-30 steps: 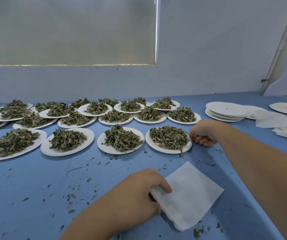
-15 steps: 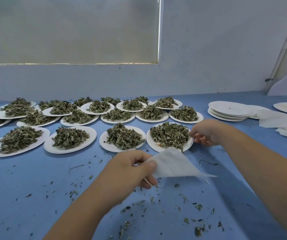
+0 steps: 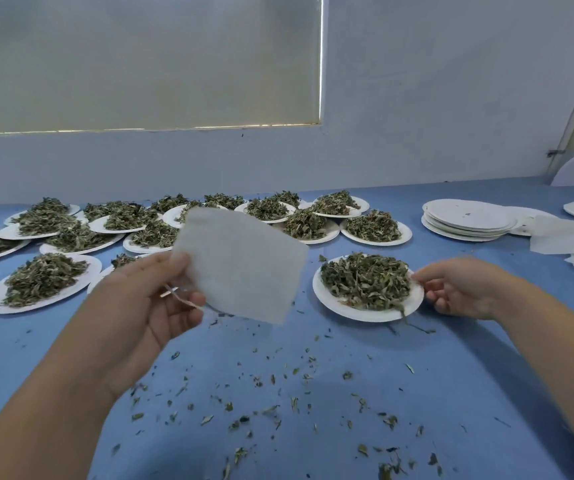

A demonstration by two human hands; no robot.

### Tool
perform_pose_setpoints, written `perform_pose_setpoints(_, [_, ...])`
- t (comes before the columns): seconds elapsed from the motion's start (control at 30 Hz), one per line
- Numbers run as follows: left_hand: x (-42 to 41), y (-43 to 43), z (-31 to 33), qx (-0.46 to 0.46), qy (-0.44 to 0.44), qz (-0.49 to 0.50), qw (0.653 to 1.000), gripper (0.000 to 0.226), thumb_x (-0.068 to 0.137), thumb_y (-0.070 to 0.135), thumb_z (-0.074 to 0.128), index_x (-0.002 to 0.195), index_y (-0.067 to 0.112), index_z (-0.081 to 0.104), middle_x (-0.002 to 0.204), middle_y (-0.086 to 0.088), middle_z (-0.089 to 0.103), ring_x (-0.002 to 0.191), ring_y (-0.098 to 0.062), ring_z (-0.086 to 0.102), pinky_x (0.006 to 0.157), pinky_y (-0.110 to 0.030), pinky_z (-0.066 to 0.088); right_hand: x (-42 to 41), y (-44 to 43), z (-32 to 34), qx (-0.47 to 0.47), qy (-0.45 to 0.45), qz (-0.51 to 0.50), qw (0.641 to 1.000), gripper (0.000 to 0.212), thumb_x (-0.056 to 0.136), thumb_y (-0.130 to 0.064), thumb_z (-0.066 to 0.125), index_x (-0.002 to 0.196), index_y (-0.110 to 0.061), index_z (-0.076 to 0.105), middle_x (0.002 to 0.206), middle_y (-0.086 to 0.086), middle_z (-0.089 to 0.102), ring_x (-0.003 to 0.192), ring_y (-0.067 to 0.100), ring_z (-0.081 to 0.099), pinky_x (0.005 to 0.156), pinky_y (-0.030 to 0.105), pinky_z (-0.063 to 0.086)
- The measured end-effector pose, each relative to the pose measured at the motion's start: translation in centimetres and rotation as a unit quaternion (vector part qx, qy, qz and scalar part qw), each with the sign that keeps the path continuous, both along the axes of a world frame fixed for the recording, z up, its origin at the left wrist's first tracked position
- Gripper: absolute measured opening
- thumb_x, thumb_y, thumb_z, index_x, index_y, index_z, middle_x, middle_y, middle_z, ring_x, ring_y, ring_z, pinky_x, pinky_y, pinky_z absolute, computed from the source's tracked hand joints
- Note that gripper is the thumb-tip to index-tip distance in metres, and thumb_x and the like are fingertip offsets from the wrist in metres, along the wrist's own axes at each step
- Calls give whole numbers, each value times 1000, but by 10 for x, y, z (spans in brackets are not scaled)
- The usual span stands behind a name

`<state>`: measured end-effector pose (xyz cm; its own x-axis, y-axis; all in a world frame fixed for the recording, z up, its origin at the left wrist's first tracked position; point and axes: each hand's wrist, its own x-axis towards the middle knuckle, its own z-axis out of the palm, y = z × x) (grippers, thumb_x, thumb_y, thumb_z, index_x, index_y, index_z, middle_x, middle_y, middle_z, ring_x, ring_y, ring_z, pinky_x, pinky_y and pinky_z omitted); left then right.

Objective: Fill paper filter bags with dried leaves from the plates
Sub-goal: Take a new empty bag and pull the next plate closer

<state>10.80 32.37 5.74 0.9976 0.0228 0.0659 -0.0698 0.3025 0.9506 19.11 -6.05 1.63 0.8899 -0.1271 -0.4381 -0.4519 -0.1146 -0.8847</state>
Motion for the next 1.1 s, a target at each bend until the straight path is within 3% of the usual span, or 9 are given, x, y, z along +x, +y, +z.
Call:
perform_pose_setpoints(0.2, [1, 15, 0, 8, -6, 51, 999, 16, 95, 21, 52, 83, 14, 59, 58, 4, 58, 45, -8, 55, 41, -20, 49, -20, 9, 7, -20, 13, 143, 990, 1, 88, -7, 60, 87, -7, 60, 61, 4, 56, 46, 9, 48, 40, 18, 41])
perform_pose_setpoints(0.33, [2, 16, -2, -11, -2, 69, 998, 16, 97, 20, 51, 85, 14, 61, 57, 4, 61, 48, -9, 60, 44, -21, 52, -31, 32, 14, -32, 29, 226, 973, 3, 87, -3, 59, 86, -5, 62, 56, 6, 54, 43, 10, 48, 38, 18, 41])
perform_pose_setpoints(0.47, [4, 12, -4, -43, 8, 58, 997, 13, 95, 17, 53, 94, 10, 65, 68, -2, 68, 55, -16, 66, 56, -30, 58, -41, 53, 16, -59, 20, 289, 955, 12, 90, -2, 58, 82, -6, 65, 57, 8, 52, 44, 11, 46, 40, 19, 41])
perform_pose_setpoints(0.57, [4, 9, -4, -49, 17, 55, 997, 13, 95, 13, 53, 89, 10, 65, 70, -5, 69, 56, -19, 67, 56, -33, 59, -47, 64, 16, -83, 9, 325, 942, 12, 90, -4, 60, 80, -7, 65, 58, 6, 51, 46, 11, 45, 42, 20, 40])
perform_pose_setpoints(0.73, [0, 2, -5, -19, 20, 41, 999, 14, 96, 11, 50, 95, 8, 64, 67, -4, 68, 54, -16, 65, 49, -26, 55, -51, 66, 16, -108, -21, 314, 943, 8, 89, -12, 64, 84, -8, 69, 61, 4, 57, 44, 10, 40, 39, 20, 33])
perform_pose_setpoints(0.87, [-2, 0, -4, 50, 18, 45, 998, 14, 97, 9, 50, 94, 8, 64, 64, -1, 66, 51, -12, 61, 42, -22, 48, -50, 64, 17, -210, -46, 253, 943, 17, 89, -24, 65, 89, -8, 71, 68, 3, 68, 44, 10, 42, 42, 20, 35])
perform_pose_setpoints(1.0, [-4, -2, -5, 111, 18, 27, 993, 16, 96, 8, 52, 87, 10, 66, 64, 1, 65, 47, -11, 53, 35, -20, 36, -53, 79, 26, -247, -156, 212, 933, 14, 90, -28, 64, 87, -17, 71, 72, -4, 72, 50, 10, 48, 48, 23, 41])
perform_pose_setpoints(1.1, [-5, -5, -6, 137, 3, 25, 990, 19, 96, 8, 53, 83, 11, 66, 58, 0, 57, 43, -10, 42, 34, -19, 28, -61, 102, 44, -197, -260, 233, 916, 8, 91, -27, 61, 89, -25, 69, 75, -3, 72, 53, 8, 53, 54, 25, 46])
